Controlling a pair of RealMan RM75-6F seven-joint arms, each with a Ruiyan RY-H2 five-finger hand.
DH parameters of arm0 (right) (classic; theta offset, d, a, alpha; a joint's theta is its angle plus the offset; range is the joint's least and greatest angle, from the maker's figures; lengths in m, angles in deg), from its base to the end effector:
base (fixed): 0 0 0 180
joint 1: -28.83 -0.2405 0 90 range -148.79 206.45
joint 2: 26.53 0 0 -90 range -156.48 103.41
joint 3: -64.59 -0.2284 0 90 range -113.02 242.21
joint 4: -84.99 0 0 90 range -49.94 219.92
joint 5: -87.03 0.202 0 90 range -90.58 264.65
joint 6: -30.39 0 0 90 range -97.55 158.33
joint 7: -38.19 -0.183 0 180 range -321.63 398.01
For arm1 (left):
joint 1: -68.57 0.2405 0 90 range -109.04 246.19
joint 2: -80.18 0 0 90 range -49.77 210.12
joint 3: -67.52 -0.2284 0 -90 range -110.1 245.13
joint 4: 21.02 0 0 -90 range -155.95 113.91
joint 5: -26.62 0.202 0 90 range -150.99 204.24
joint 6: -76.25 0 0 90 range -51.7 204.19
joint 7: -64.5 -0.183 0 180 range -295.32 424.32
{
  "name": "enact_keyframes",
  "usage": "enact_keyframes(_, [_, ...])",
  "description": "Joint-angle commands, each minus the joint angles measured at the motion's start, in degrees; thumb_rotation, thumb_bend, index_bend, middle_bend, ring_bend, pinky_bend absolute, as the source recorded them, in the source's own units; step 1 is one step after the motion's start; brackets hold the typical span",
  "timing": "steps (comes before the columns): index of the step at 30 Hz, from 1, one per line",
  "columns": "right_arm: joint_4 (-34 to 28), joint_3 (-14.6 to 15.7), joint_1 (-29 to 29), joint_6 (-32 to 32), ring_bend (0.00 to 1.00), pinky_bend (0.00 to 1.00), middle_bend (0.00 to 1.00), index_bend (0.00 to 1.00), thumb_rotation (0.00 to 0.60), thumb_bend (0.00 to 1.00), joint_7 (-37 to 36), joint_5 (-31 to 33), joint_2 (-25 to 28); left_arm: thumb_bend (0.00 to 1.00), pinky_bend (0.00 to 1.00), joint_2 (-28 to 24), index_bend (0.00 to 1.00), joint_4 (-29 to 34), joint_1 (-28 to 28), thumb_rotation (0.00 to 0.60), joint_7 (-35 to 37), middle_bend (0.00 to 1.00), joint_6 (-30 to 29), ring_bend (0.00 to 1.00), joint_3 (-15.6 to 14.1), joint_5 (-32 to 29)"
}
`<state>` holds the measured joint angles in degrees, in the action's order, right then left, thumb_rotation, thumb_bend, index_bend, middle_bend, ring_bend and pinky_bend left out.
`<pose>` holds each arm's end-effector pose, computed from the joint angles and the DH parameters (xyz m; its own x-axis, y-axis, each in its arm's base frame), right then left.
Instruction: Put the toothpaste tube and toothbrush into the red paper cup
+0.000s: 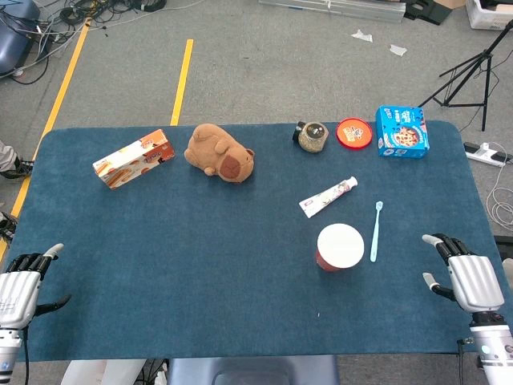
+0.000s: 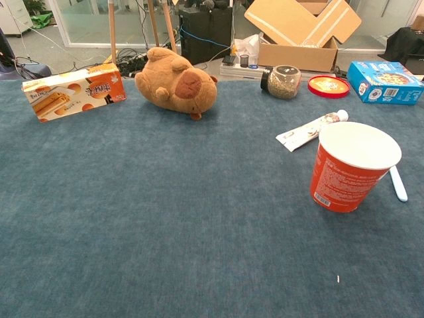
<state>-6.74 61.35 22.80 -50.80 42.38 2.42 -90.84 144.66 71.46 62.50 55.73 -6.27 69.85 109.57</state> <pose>-0.2882 -0.2243 0.1457 0.4651 -0.0543 0.8836 -0.8851 -0.0082 0.4654 -0.2900 0.2210 0.1466 0.5188 0.0517 0.8533 0.8539 0.0157 -0.5201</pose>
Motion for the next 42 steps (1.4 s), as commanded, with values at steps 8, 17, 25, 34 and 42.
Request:
enact_keyframes(8, [-0.1, 0.3, -0.4, 0.7, 0.27, 0.58, 0.26, 0.26, 0.600, 0.21, 0.2, -0.3, -0.2, 0.00, 0.21, 0.3, 0.15, -0.2, 0.0, 0.600, -0.8, 0.31, 0.3, 0.25, 0.3, -1.1])
enact_keyframes(17, [0.2, 0.4, -0.7, 1.4, 0.27, 0.58, 0.26, 0.26, 0.600, 0.21, 0.3, 0.0, -0.6, 0.00, 0.21, 0.7, 0.15, 0.2, -0.2, 0.600, -1.2, 0.31, 0.7, 0.25, -0.3, -0.5])
enact_keyframes(25, [-0.4, -0.4, -0.8, 0.4, 0.24, 0.53, 0.25, 0.26, 0.600, 0.21, 1.0, 0.2, -0.7, 0.00, 0.21, -0.2, 0.15, 0.9, 0.3, 0.600, -0.1, 0.31, -0.1, 0.25, 0.1, -1.0])
enact_keyframes(34, [-7.2, -3.6, -5.0, 4.0, 0.18, 0.45, 0.21, 0.26, 0.600, 0.21, 2.5, 0.5, 6.3, 0.00, 0.21, -1.3, 0.15, 1.6, 0.8, 0.600, 0.6, 0.31, -1.3, 0.25, 0.4, -0.8])
enact_keyframes(42, [-11.8, -8.4, -11.4, 12.1, 0.16, 0.45, 0.19, 0.26, 0.600, 0.21, 4.2, 7.3, 12.1, 0.00, 0.21, -1.9, 0.15, 2.1, 1.1, 0.600, 0.5, 0.31, -1.7, 0.25, 0.5, -0.9])
